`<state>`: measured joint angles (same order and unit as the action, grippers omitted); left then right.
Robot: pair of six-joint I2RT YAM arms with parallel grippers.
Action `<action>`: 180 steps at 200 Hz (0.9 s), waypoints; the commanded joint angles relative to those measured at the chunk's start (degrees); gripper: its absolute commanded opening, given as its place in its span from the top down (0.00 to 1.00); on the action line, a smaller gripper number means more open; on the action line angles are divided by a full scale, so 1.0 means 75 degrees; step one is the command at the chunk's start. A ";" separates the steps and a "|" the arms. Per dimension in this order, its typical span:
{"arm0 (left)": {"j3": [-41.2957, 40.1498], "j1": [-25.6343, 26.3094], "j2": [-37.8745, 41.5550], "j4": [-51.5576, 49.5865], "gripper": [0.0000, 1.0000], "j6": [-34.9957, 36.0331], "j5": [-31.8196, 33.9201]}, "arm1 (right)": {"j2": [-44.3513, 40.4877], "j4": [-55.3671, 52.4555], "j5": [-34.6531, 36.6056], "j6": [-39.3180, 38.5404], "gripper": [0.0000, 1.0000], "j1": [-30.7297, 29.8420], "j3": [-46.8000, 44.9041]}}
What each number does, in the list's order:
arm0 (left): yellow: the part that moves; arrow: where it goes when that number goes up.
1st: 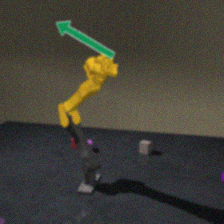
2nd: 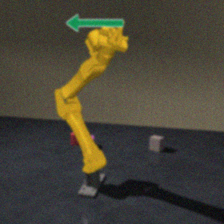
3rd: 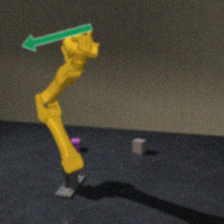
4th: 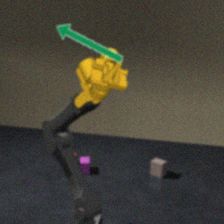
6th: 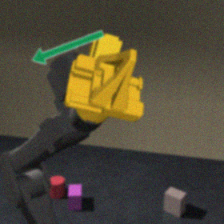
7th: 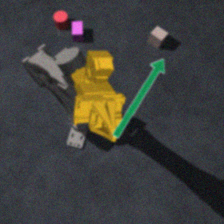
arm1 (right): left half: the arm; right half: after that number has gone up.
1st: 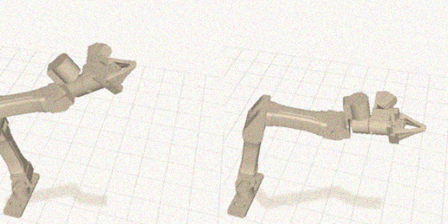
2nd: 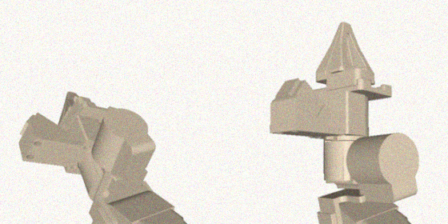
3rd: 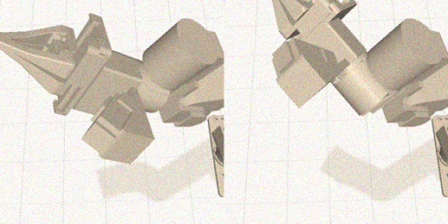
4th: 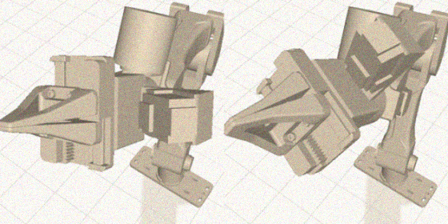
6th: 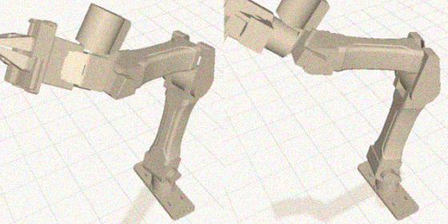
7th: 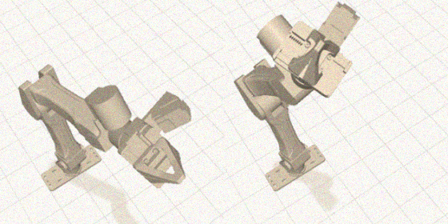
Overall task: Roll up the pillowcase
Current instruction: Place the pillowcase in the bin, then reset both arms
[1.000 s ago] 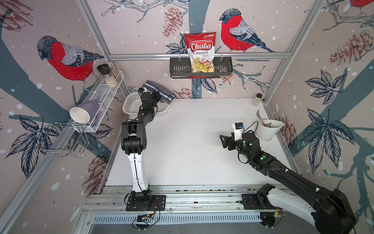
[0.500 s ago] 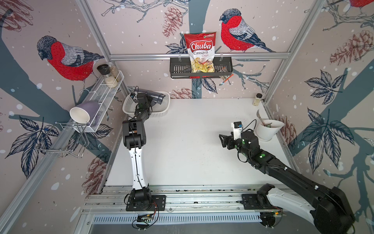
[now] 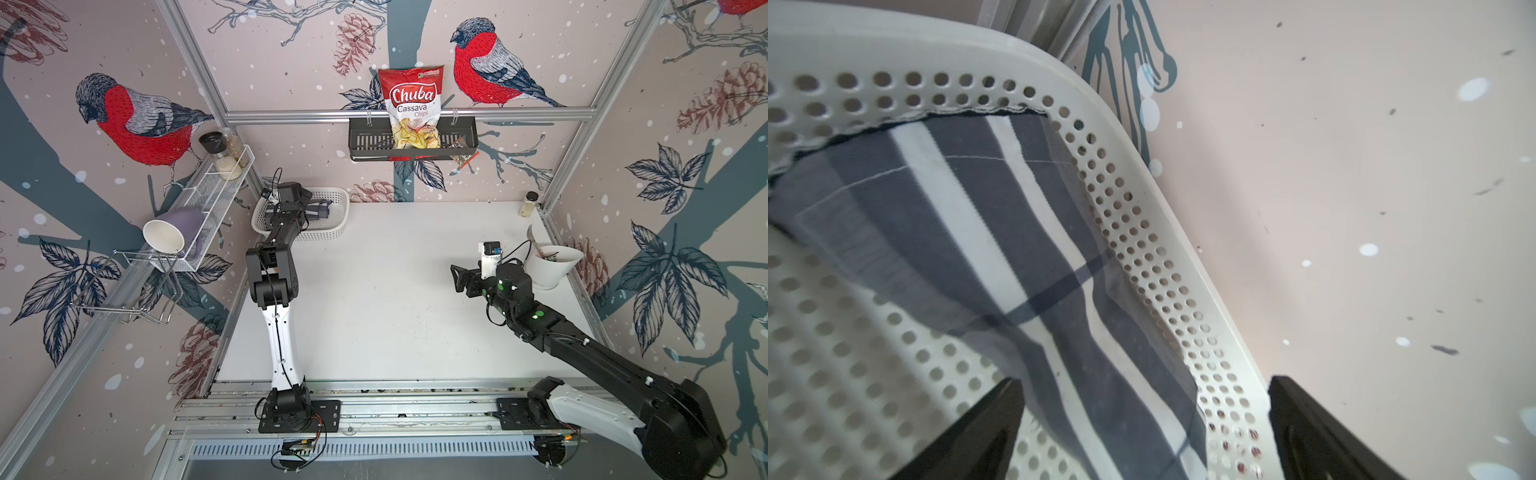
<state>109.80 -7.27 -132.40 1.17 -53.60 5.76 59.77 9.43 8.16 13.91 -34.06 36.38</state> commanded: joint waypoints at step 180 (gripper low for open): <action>-1.3034 0.3795 1.1525 0.4950 0.05 0.6404 0.3425 | -0.0791 0.3744 0.1944 0.0007 0.00 0.3088 -0.2875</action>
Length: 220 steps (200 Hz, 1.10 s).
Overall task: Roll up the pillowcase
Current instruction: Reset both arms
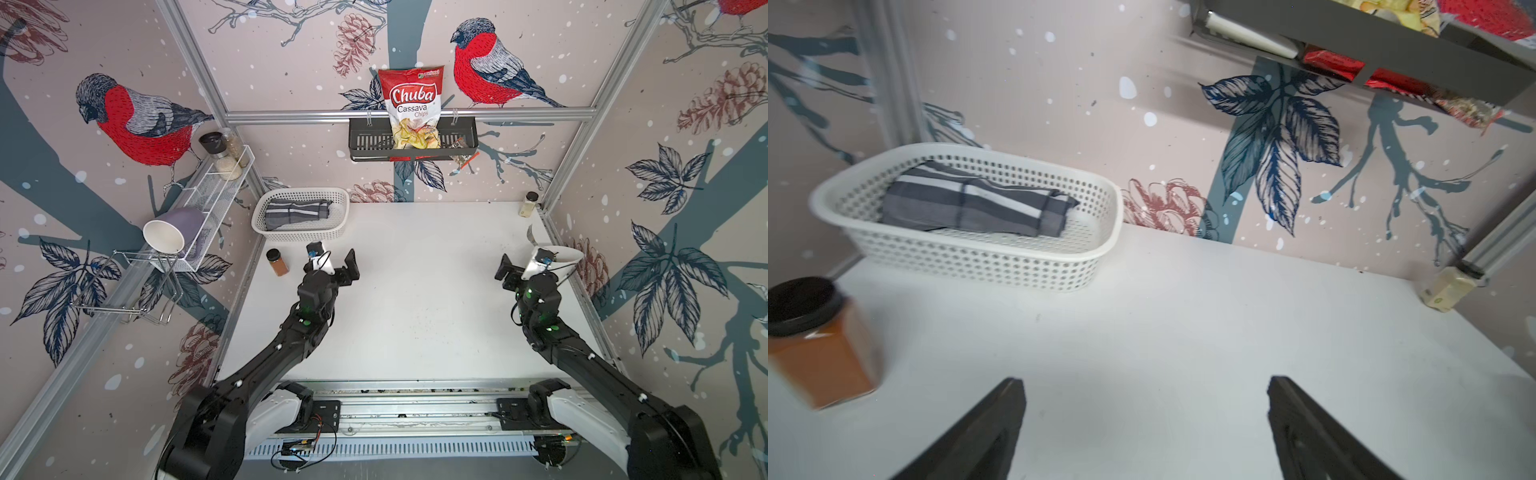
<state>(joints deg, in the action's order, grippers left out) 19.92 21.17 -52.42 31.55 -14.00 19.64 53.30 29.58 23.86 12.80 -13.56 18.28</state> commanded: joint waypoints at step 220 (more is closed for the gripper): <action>-0.1932 -0.3325 -0.4090 0.6652 0.07 0.1079 -0.2253 | 0.2642 0.6175 -0.2335 -0.0992 0.00 0.1841 -0.1981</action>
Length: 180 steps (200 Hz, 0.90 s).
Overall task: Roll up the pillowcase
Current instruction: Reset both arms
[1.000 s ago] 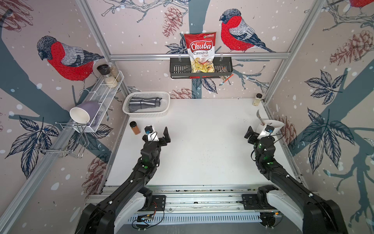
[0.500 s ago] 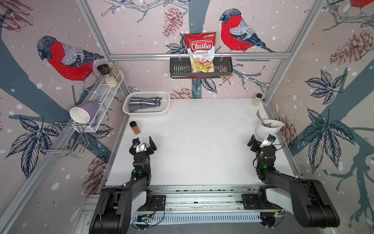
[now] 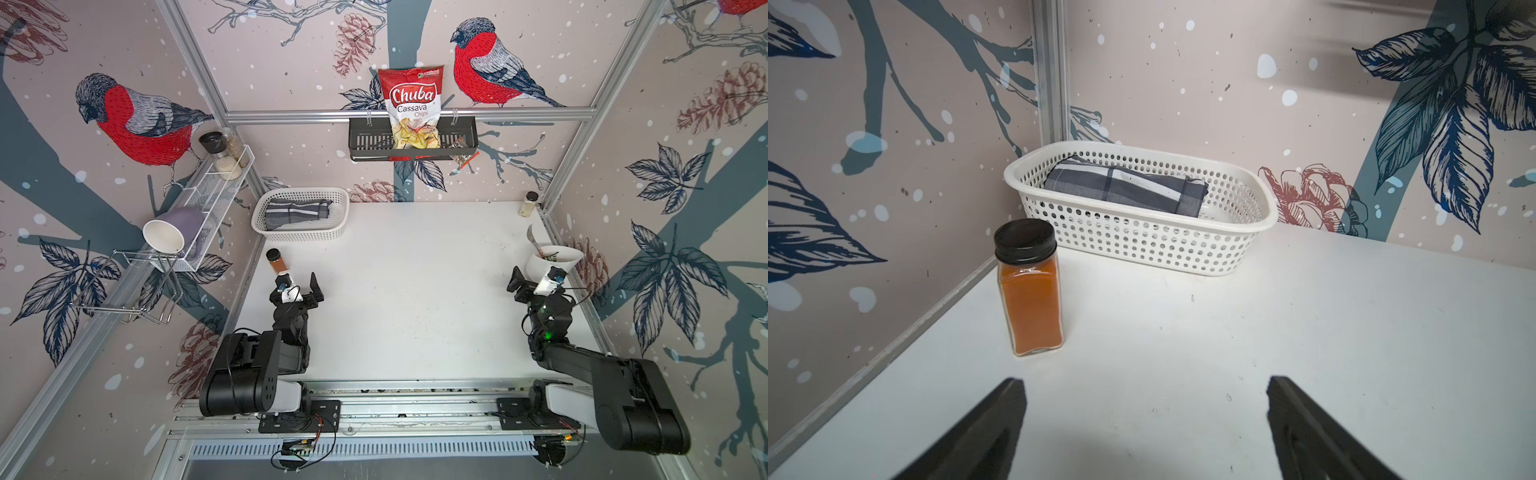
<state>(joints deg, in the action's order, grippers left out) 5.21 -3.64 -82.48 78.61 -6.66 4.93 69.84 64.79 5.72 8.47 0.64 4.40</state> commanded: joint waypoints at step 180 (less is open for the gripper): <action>0.1107 0.0293 -0.0569 -0.1123 0.03 0.0407 -0.0142 | 0.2161 0.0669 -0.0049 -0.0625 0.00 -0.0121 0.1136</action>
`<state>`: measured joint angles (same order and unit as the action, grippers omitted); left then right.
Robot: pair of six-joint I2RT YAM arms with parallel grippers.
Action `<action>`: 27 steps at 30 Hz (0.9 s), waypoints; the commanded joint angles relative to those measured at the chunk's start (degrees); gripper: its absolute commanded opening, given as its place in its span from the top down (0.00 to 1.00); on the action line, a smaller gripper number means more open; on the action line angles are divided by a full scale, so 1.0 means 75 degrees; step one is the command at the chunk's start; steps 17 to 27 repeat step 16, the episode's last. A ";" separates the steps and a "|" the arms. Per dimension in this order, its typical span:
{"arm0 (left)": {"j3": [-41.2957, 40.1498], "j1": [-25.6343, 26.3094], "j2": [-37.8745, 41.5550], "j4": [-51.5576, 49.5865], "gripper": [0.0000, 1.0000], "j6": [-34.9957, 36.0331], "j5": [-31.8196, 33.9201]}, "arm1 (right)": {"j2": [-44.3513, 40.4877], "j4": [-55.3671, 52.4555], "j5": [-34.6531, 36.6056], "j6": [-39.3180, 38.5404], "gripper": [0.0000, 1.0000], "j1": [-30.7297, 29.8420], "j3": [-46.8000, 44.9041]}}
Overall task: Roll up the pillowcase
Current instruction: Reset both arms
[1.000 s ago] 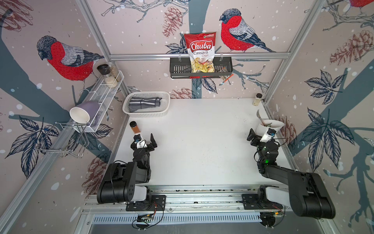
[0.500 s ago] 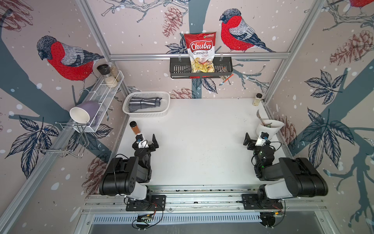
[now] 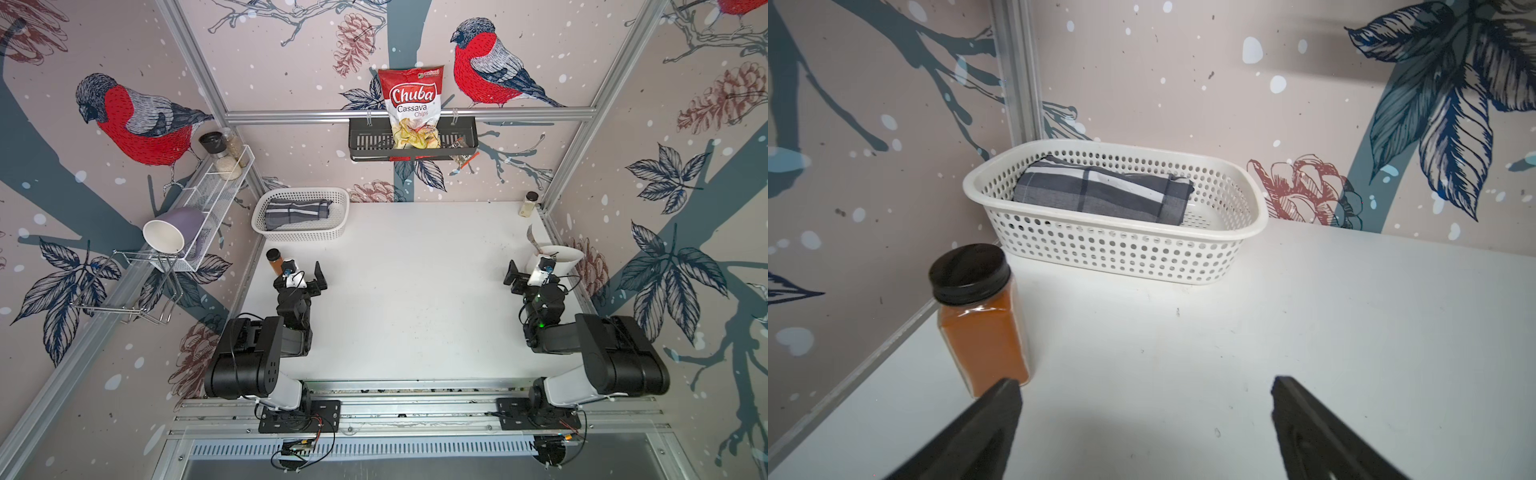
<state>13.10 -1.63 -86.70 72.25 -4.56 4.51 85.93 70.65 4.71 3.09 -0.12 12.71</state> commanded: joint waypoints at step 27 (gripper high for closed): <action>0.0076 0.0108 -0.0001 -0.0341 0.03 0.0197 -0.0013 | 0.0021 -0.0186 0.0121 0.0083 0.00 -0.0045 0.0074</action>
